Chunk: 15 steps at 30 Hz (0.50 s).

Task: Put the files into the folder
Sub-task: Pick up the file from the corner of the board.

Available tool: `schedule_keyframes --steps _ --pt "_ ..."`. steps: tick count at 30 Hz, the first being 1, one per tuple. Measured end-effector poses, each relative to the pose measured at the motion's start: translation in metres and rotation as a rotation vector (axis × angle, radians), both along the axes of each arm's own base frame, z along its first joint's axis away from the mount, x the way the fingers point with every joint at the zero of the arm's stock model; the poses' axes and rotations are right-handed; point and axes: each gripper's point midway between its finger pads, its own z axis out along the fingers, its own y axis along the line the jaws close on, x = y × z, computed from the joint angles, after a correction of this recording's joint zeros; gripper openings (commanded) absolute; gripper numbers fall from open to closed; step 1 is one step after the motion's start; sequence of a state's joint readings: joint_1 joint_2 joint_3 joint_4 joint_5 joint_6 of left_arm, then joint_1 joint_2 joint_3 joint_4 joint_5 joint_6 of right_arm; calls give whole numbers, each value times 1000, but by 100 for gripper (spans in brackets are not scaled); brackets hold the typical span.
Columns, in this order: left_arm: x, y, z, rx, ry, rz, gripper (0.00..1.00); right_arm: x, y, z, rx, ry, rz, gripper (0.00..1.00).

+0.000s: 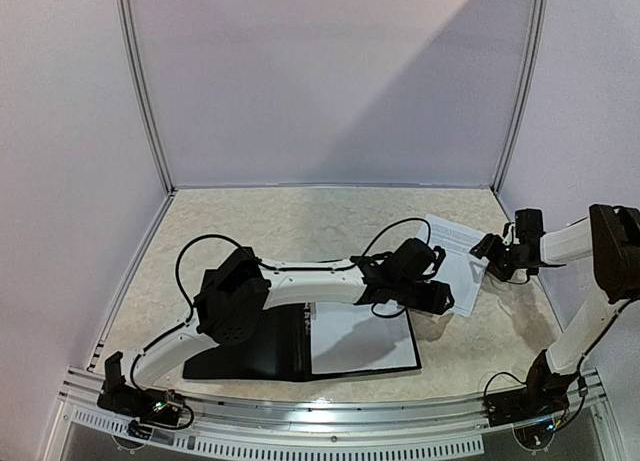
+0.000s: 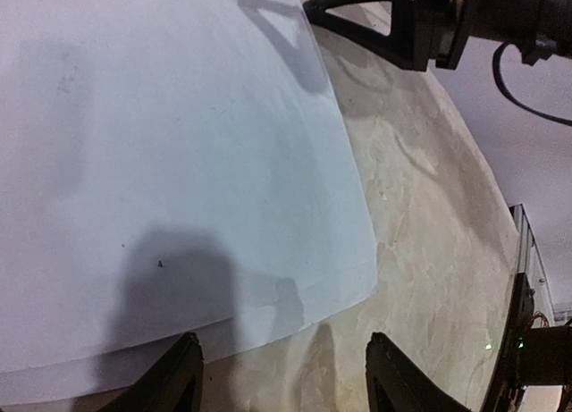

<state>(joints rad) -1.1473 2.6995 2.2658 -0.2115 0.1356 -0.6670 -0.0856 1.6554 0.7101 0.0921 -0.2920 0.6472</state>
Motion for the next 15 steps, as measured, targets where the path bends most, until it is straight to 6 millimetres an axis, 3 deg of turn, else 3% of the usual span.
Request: schedule_keyframes --steps 7,15 --pt "-1 -1 0 -5 5 -8 62 5 -2 21 -12 -61 -4 72" --pt "-1 -1 0 -8 11 -8 62 8 -2 16 -10 -57 -6 72"
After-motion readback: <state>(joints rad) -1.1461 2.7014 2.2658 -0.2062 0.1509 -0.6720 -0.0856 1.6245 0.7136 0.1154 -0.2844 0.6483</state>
